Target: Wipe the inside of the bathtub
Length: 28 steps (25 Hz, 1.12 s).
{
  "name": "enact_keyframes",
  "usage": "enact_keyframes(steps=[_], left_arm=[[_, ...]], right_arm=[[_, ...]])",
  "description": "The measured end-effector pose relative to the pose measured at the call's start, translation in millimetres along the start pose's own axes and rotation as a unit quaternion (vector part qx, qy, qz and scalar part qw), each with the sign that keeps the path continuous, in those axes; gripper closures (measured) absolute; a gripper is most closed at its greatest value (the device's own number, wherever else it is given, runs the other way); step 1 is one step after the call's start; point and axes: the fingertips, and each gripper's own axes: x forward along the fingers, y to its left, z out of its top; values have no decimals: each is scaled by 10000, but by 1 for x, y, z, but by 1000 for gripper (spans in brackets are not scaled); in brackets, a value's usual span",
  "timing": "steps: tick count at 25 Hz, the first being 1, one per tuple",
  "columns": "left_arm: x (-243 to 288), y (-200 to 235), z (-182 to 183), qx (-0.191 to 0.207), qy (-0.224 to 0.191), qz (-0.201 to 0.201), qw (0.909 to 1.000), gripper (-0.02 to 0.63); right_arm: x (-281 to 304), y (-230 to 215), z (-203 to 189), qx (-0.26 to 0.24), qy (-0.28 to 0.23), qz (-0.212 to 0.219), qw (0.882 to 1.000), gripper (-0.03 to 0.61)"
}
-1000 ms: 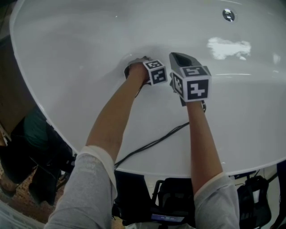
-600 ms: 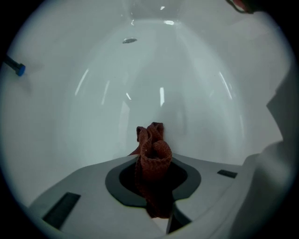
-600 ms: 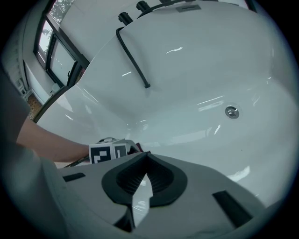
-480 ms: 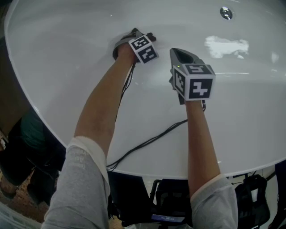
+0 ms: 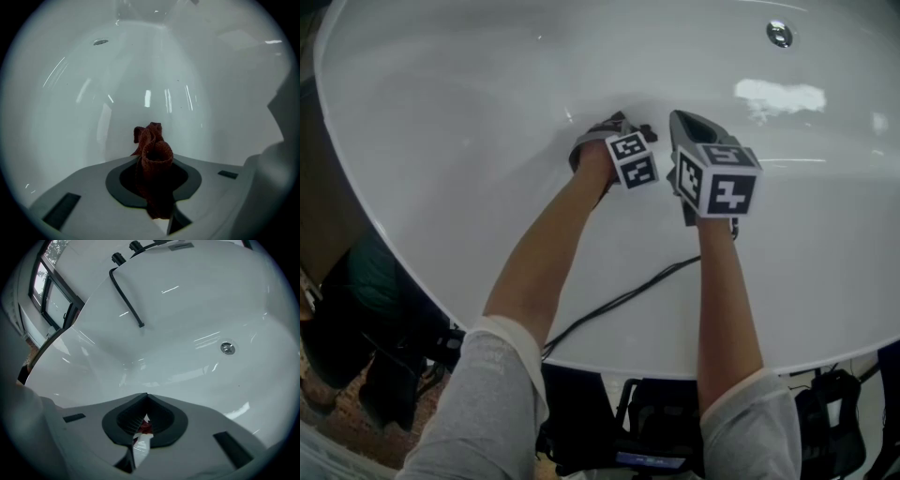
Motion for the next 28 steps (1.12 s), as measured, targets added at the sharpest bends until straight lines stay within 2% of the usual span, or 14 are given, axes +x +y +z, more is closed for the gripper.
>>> enact_keyframes(steps=[2,9,12,14,17,20,23,25,28], left_arm=[[-1,12,-1,-29,-38,36,10000,531],[-25,126,-23,-422,109,1010,9939,529],[-33,143,-30,-632,106,1198,9907,529],[-30,128,-32,-789,142,1122,9904,534],[-15,81,-36,-723,342,621,9949,534],[-4,32,-42,-502,552,117,9971,534],[1,10,-49,-104,809,-123,9966,534],[0,15,-63,67,1226,-184,9923,532],[-6,34,-111,159,2105,-121,9774,532]], right_arm=[[-1,-3,2,40,-14,-32,10000,572],[-1,-3,2,30,-3,-28,10000,572],[0,-2,3,-14,10,-33,10000,572],[0,-2,1,-26,27,-34,10000,572],[1,-4,-3,-59,65,-33,10000,572],[2,-1,-1,-114,58,-6,9999,572],[2,0,2,-118,39,-8,9999,572],[1,-1,4,-85,1,-3,10000,572],[0,-2,5,-83,-18,-3,10000,572]])
